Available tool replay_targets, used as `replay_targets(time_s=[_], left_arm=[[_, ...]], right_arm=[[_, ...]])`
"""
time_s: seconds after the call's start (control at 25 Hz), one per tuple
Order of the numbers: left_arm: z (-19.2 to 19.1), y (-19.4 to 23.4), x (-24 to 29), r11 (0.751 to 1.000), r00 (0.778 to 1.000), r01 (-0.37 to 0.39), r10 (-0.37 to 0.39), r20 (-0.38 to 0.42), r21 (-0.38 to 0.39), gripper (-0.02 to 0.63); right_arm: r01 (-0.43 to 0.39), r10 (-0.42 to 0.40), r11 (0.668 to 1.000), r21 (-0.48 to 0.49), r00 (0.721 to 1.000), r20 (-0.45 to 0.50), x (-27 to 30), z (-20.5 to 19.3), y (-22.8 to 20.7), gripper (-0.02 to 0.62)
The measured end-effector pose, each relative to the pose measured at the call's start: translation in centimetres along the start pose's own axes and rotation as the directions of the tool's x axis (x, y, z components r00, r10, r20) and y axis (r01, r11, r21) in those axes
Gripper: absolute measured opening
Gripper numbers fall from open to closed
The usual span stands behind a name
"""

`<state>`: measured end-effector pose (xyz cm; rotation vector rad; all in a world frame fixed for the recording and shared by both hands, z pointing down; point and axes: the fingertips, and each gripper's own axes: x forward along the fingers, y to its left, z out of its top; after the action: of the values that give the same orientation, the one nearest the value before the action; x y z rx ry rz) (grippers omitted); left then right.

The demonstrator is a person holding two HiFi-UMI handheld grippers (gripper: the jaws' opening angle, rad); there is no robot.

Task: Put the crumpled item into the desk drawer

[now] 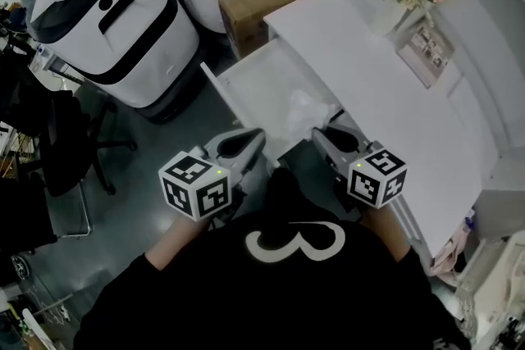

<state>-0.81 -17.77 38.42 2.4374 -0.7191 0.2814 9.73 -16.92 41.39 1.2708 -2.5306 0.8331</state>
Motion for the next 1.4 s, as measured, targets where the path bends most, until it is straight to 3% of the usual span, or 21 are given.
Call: replay_targets(time_s=[0.52, 0.88, 1.4], left_arm=[[1.3, 7.6, 2.7, 0.992, 0.996, -0.085, 0.085, 0.001, -0.091, 0.008], [0.6, 12.1, 3.4, 0.979, 0.990, -0.139, 0.138, -0.014, -0.148, 0.008], [-0.3, 16.0, 4.1, 0.957, 0.979, -0.203, 0.198, -0.047, -0.207, 0.008]], right_arm=[[-0.048, 0.044, 0.999, -0.021, 0.985, -0.167, 9.3, -0.2, -4.3, 0.046], [-0.063, 0.063, 0.998, 0.007, 0.961, -0.271, 15.0, -2.9, -7.0, 0.046], [-0.045, 0.032, 0.999, -0.023, 0.914, -0.405, 21.5, -6.9, -11.0, 0.046]])
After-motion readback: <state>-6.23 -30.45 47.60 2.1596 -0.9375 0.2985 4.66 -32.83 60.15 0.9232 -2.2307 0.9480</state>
